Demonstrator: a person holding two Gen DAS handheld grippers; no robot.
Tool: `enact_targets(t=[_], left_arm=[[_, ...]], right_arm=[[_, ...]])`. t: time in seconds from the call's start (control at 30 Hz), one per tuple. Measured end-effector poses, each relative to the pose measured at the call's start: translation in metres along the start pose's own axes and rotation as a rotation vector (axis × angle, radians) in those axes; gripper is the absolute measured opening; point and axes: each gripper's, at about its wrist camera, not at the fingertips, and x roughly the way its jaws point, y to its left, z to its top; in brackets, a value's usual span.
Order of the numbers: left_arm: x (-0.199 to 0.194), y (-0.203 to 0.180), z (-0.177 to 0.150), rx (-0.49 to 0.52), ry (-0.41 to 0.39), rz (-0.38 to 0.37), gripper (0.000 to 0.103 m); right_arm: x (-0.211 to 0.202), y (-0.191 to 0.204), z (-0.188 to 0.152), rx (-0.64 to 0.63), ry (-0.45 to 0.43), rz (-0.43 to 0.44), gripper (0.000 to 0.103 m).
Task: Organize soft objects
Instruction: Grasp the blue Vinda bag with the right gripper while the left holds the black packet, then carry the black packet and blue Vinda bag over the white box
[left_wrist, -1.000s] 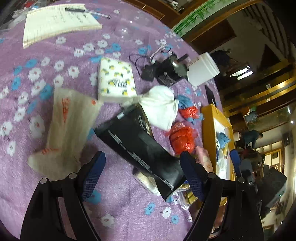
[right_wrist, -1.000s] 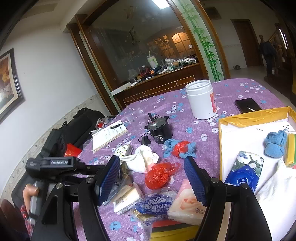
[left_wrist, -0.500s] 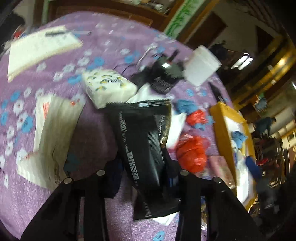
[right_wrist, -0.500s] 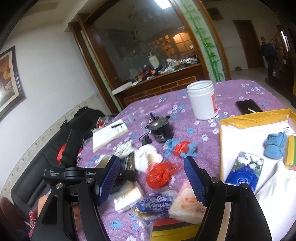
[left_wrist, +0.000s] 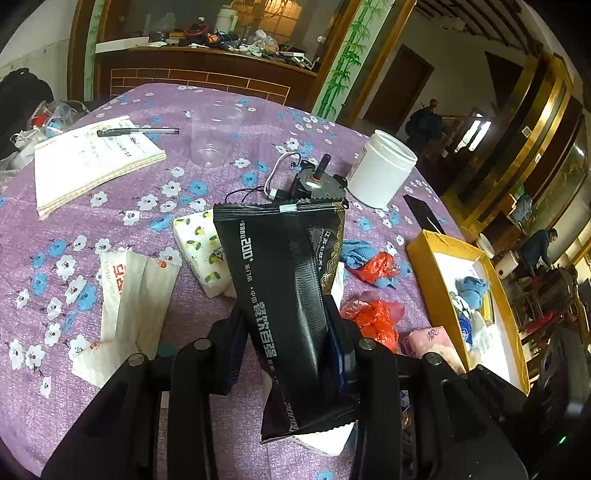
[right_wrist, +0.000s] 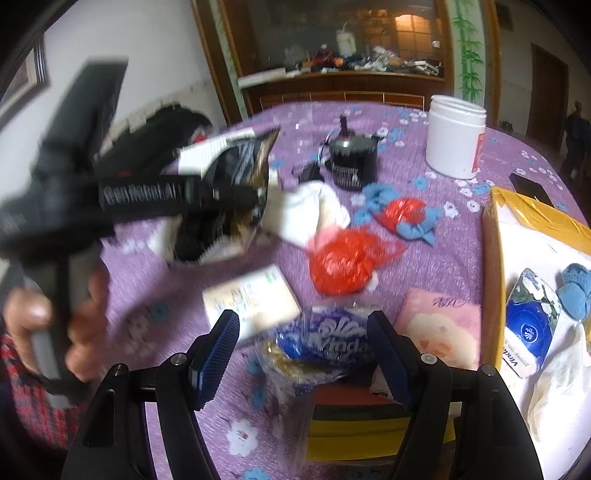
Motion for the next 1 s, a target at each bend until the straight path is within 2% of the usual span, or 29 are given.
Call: enact_targets(t=[0.07,0.17,0.3,0.5,0.8,1.0], left_arm=[[0.001,-0.003,-0.001,0.005,0.001,-0.003,0.035],[0.000,-0.006,-0.003,0.017,-0.002,-0.001,0.035],[-0.002,-0.008,-0.003,0.029,-0.011,-0.005,0.035],[-0.004,-0.008,-0.003,0.031,-0.021,-0.013,0.035],[-0.006,-0.010,-0.003,0.035,-0.027,-0.030,0.035],[-0.006,-0.019,-0.007,0.068,-0.024,-0.055,0.035]], right_arm=[[0.003,0.005,-0.002,-0.041,0.010,-0.055,0.074],[0.010,0.011,-0.005,-0.082,0.033,-0.114,0.083],[0.016,0.020,-0.009,-0.145,0.031,-0.170,0.083],[0.007,0.014,-0.006,-0.107,-0.018,-0.139,0.070],[-0.019,-0.002,0.004,-0.005,-0.131,-0.097,0.069],[-0.037,-0.024,0.009,0.121,-0.209,-0.079,0.069]])
